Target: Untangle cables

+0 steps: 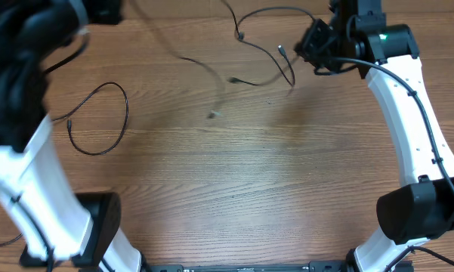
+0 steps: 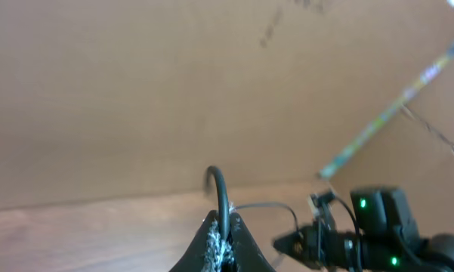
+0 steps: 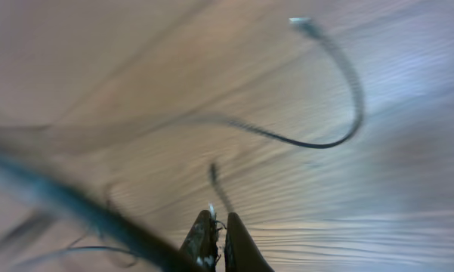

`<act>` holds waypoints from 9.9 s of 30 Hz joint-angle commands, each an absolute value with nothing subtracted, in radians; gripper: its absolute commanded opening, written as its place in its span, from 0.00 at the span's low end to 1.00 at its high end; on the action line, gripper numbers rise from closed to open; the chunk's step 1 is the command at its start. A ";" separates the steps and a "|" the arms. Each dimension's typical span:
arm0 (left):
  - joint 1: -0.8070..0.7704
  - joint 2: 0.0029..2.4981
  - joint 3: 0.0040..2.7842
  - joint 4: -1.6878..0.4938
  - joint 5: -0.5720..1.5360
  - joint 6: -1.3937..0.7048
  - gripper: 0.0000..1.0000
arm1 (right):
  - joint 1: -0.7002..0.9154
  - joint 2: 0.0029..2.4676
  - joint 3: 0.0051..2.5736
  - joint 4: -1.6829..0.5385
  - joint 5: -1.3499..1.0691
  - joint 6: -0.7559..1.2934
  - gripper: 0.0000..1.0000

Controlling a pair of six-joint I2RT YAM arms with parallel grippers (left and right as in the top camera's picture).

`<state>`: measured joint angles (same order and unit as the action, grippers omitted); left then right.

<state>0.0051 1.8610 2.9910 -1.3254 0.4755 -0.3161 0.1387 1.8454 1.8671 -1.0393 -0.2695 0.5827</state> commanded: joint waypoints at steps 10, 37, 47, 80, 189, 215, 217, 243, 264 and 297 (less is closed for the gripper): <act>0.330 1.793 2.992 -1.393 0.414 -0.131 0.04 | 0.028 1.847 1.666 -1.047 -0.033 0.484 0.04; 0.279 2.092 2.983 -1.649 0.208 -0.413 0.76 | 0.140 1.846 1.906 -1.211 -0.737 0.037 0.04; 0.200 2.092 2.983 -1.594 0.678 -0.155 0.91 | 0.164 1.846 2.235 -1.338 -1.055 -0.001 0.04; -0.133 2.342 2.978 -1.526 1.465 0.629 0.96 | 0.174 1.794 2.411 -0.787 -1.570 0.554 0.04; 0.182 1.926 2.981 -1.689 -0.059 -0.561 1.00 | 0.228 1.235 2.345 -1.694 -0.122 0.036 1.00; 0.182 1.926 2.981 -1.689 -0.059 -0.561 1.00 | -0.006 0.532 0.600 -0.004 -0.217 0.037 1.00; 0.182 1.926 2.981 -1.689 -0.059 -0.561 1.00 | -0.013 0.461 0.501 0.053 -0.228 0.037 1.00; 0.182 1.926 2.981 -1.689 -0.059 -0.561 1.00 | -0.009 0.002 0.007 0.028 -0.289 0.056 1.00; 0.182 1.926 2.981 -1.689 -0.059 -0.561 1.00 | -0.008 0.003 0.008 -0.058 -0.290 0.056 1.00; 0.182 1.485 2.093 -1.218 0.003 -0.270 0.99 | -0.008 0.003 0.008 -0.058 -0.290 0.056 1.00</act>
<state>0.1829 1.6421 2.2810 -1.3163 -0.0582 -0.3973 -0.0067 0.0135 0.0189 -0.0631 -0.2890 0.0521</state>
